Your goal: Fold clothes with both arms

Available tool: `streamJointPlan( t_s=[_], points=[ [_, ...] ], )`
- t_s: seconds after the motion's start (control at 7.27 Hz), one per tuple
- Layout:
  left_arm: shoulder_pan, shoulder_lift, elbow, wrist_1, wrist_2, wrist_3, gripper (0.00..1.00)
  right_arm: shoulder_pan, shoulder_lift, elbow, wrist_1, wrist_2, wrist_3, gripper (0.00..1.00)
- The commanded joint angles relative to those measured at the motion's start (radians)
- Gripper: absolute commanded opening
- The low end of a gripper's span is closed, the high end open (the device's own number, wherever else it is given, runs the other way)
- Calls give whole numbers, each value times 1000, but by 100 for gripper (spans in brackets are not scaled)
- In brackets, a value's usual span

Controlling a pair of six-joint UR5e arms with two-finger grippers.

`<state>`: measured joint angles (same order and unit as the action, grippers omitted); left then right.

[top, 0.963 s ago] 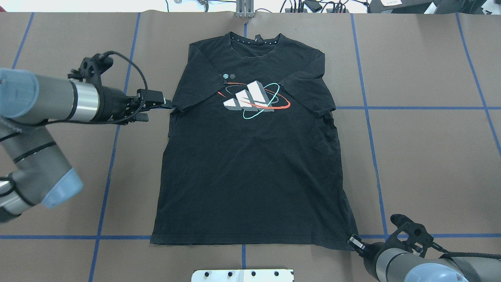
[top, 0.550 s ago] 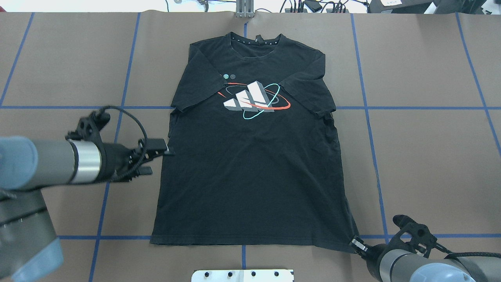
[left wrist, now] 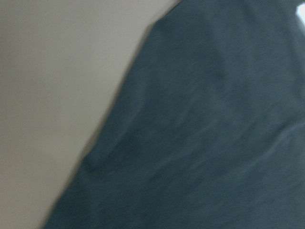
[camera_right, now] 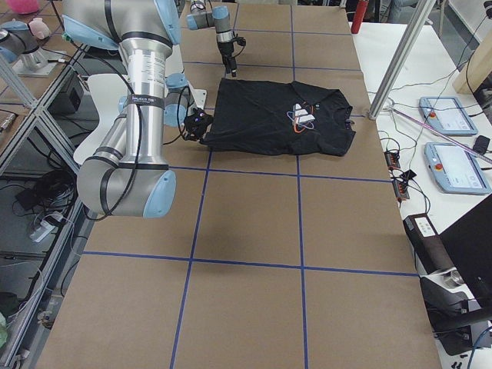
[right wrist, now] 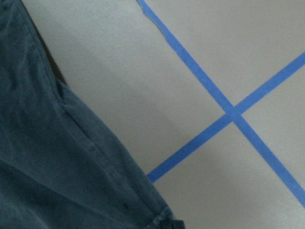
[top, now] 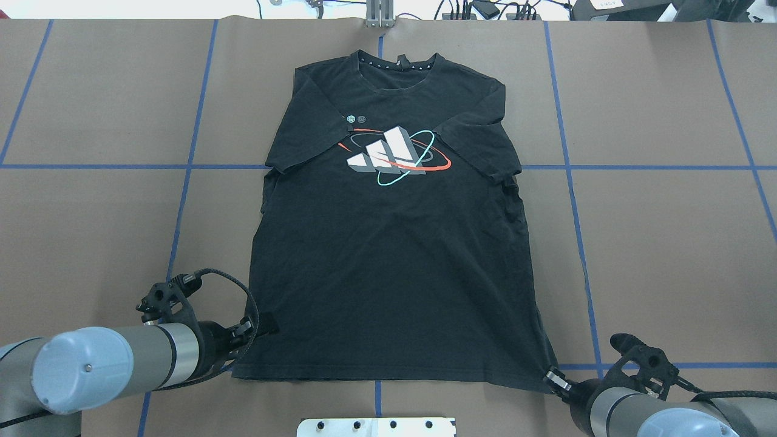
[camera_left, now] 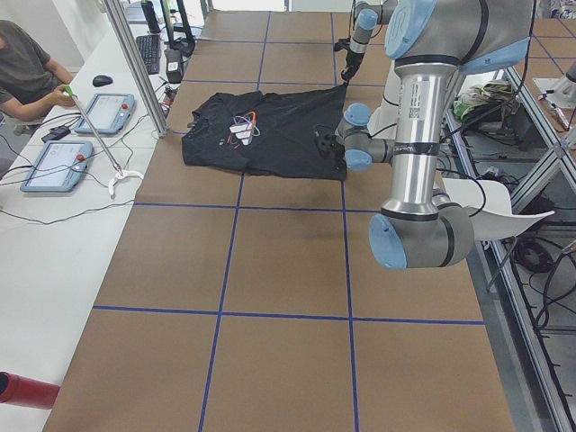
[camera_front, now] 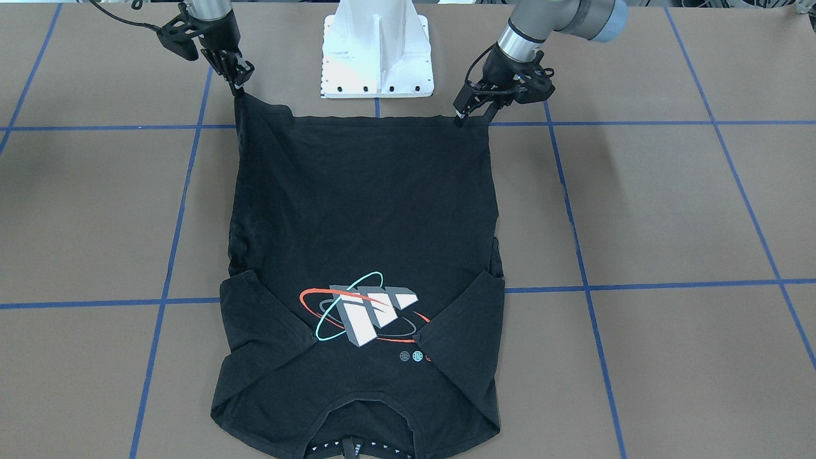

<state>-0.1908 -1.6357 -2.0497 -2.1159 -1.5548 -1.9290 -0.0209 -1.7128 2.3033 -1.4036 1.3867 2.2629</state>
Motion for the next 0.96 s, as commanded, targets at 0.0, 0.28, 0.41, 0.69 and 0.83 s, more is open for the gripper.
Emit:
streamJointPlan(
  t_s=[0.0, 0.28, 0.41, 0.69, 0.83],
  points=[
    [25, 36, -1, 45, 10, -1, 88, -1, 1, -1, 0, 0, 0, 0],
    [34, 39, 3, 46, 9, -2, 84, -1, 2, -1, 0, 0, 0, 0],
    [48, 39, 8, 47, 7, -2, 83, -2, 4, -2, 0, 0, 0, 0],
    [63, 39, 11, 47, 4, -4, 78, -2, 5, -1, 0, 0, 0, 0],
    [63, 37, 11, 47, 2, -4, 75, -2, 7, -1, 0, 0, 0, 0]
  ],
)
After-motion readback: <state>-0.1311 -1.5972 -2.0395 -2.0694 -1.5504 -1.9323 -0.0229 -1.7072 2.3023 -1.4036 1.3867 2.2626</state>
